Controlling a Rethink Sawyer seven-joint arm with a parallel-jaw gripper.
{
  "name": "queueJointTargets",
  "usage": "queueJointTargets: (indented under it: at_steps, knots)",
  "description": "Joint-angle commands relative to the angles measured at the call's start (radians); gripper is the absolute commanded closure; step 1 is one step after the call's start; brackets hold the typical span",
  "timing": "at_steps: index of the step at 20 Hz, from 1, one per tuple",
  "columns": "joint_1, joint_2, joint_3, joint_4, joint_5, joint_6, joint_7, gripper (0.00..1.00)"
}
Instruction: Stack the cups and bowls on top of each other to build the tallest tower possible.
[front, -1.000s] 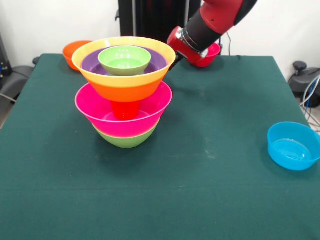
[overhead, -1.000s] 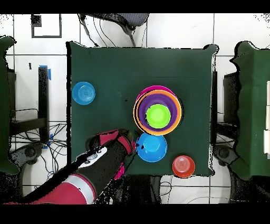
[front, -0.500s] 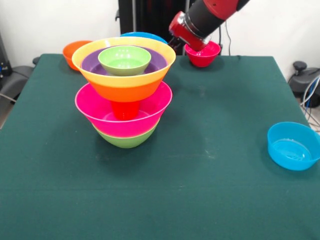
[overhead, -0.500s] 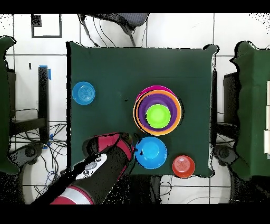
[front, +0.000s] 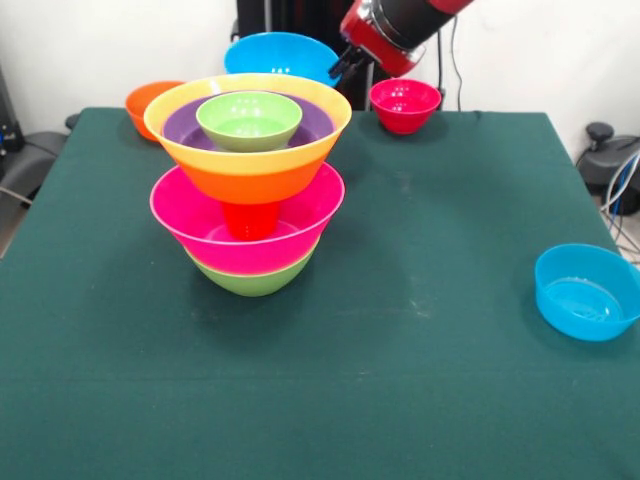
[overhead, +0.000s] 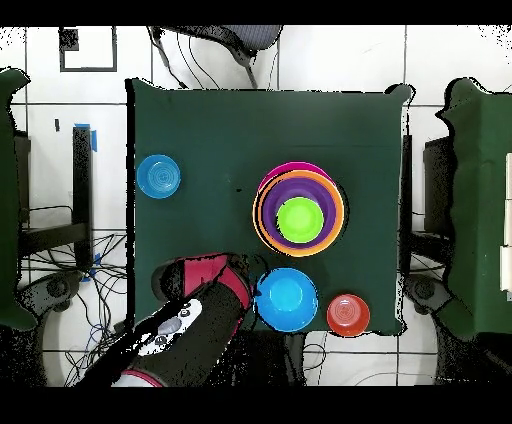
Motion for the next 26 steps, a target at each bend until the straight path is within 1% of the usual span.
queueJointTargets:
  at_steps: [1,2,5,17,19,22,24,26]
  knots:
    - [-0.04,-0.018,0.1,0.014,-0.056,0.101,-0.02,1.0]
    - [-0.041,-0.02,0.098,0.011,-0.057,0.106,-0.015,1.0]
    - [-0.031,-0.066,0.094,0.046,-0.062,0.118,-0.013,1.0]
    - [-0.003,-0.211,0.083,0.045,-0.075,0.317,-0.046,1.0]
    - [0.0,-0.237,0.082,0.029,-0.076,0.369,-0.054,1.0]
    - [-0.002,-0.257,0.085,0.004,-0.079,0.417,-0.055,1.0]
    - [-0.016,-0.262,0.095,-0.03,-0.084,0.457,-0.072,1.0]
    - [-0.01,-0.289,0.096,-0.028,-0.087,0.491,-0.074,1.0]
